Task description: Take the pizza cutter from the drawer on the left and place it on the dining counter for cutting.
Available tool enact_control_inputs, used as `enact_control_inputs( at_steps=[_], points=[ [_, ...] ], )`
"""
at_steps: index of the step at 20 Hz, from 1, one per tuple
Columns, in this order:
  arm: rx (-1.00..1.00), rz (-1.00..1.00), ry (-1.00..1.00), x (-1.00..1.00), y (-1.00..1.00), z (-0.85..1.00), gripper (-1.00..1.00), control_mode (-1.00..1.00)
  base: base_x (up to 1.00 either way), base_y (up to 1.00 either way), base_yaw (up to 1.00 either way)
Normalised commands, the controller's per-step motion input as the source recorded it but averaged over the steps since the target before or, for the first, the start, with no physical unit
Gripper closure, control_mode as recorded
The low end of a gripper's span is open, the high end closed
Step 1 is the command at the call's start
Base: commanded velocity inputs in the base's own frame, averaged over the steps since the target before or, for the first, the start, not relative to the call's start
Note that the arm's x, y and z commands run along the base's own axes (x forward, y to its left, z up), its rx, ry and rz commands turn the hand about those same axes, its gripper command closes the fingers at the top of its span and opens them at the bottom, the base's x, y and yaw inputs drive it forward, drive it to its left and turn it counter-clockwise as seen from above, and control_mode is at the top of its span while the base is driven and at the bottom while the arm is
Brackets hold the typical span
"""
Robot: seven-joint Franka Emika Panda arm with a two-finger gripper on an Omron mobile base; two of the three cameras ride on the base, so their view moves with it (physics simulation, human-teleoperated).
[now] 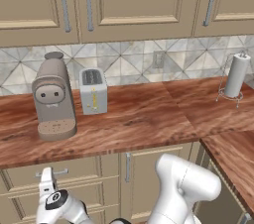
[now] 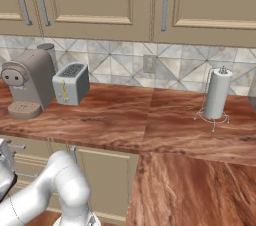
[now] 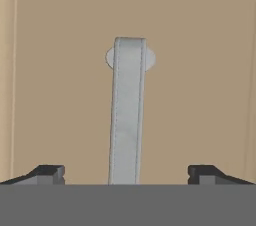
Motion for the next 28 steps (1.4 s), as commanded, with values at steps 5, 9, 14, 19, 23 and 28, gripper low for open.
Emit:
enact_control_inputs(
  at_steps=[5,9,14,19,23,28],
  points=[
    [0.0,0.0,-0.13,0.03,0.0,-0.16,-1.0,-1.0,0.0,0.0,0.0],
    [0.0,0.0,-0.04,0.12,0.0,-0.12,-1.0,-1.0,0.0,0.0,0.0],
    [0.0,0.0,-0.04,0.1,0.0,-0.27,-1.0,-1.0,0.0,0.0,0.0],
    [0.0,0.0,-0.09,0.04,-0.01,-0.5,-1.0,-1.0,0.0,0.0,0.0],
    [0.0,0.0,-0.13,0.11,-0.02,-0.49,-1.0,-1.0,0.0,0.0,0.0],
    [-0.02,0.0,-0.06,0.04,0.0,-0.11,-1.0,-1.0,0.0,0.0,0.0]
  ],
)
